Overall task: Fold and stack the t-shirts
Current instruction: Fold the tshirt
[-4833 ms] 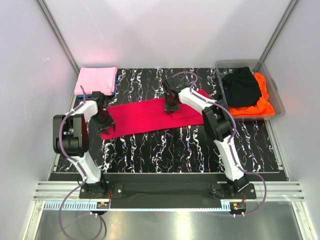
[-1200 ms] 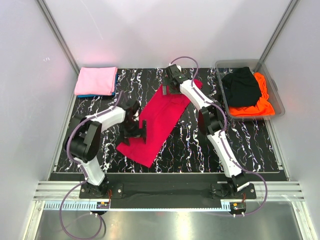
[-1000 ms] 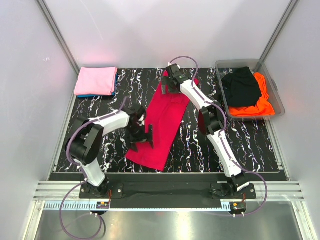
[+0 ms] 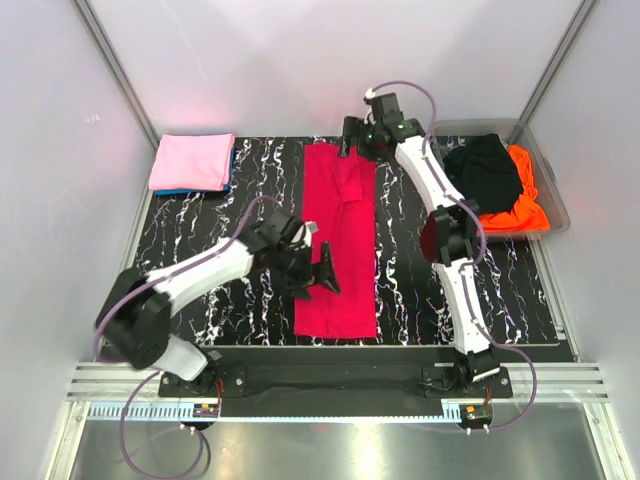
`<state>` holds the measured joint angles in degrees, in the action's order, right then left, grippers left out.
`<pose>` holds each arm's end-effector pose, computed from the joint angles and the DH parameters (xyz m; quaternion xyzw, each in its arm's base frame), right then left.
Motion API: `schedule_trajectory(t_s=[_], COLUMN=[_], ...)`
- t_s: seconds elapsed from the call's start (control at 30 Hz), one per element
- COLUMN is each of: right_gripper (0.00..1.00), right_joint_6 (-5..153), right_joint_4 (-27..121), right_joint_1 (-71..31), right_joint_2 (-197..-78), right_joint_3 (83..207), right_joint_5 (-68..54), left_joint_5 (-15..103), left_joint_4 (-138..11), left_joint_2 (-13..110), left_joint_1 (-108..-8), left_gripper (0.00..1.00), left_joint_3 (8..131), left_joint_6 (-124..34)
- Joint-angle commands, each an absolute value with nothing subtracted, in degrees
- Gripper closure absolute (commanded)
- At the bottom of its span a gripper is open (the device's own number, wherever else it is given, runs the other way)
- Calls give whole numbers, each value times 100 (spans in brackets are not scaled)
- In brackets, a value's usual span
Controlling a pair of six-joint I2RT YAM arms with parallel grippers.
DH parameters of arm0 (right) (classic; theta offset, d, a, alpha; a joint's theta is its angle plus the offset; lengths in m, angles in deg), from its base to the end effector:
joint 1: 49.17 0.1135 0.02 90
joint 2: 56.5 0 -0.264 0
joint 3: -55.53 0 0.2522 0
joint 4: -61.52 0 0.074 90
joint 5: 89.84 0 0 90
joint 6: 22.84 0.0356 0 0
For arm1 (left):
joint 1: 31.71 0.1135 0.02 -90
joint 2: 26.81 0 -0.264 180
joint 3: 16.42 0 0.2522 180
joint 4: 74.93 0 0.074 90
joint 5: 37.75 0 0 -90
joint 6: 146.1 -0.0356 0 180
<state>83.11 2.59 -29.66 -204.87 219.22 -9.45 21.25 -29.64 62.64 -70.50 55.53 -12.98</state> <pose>0.5325 0.1950 0.2433 -0.0614 0.9145 0.1929 0.3504 0.2269 -0.2059 0.2087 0.0274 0.9383 -0.3447 0.0009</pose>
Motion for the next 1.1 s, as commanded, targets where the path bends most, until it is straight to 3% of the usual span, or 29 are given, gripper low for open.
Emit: schedule_trajectory(t_s=[0.0, 0.23, 0.37, 0.47, 0.57, 0.6, 0.67, 0.7, 1.07], right_gripper=[0, 0, 0, 3, 13, 22, 30, 38, 55], right_joint_6=[8561, 9080, 9537, 9862, 9977, 10142, 10389, 10651, 11717], right_joint_4=[-285, -576, 406, 978, 1155, 1233, 1549, 1655, 2684], right_joint_1=[-2869, -2869, -2834, -2720, -2615, -2597, -2536, -2466, -1982], right_joint_2=[-19292, -16967, -15330, -14257, -13570, -13299, -12999, -12736, -12426], right_joint_3=[21670, 18737, 15369, 13560, 12401, 12135, 11451, 11238, 9768], right_joint_5=[-1347, -1995, -2673, -2929, -2964, -3068, -3122, -3131, -2964], left_joint_5=[2640, 3282, 3406, 3432, 3275, 3248, 3143, 3047, 3002], left_joint_4=[-2672, -2426, -2496, -2715, -2899, -2935, -3040, -3093, -3208], left_joint_2=[5381, 4368, 4236, 4262, 4464, 4560, 4631, 4701, 4913], left_joint_1=[-7082, -6872, -6591, -6388, -6274, -6265, -6212, -6204, -6204], left_gripper=[3, 5, 11, 17, 27, 29, 35, 39, 44], left_joint_3=[5061, 4218, 3848, 3654, 3583, 3566, 3531, 3487, 3232], left_joint_6=[-1137, -1092, -1206, -1320, -1426, -1470, -1487, -1505, -1593])
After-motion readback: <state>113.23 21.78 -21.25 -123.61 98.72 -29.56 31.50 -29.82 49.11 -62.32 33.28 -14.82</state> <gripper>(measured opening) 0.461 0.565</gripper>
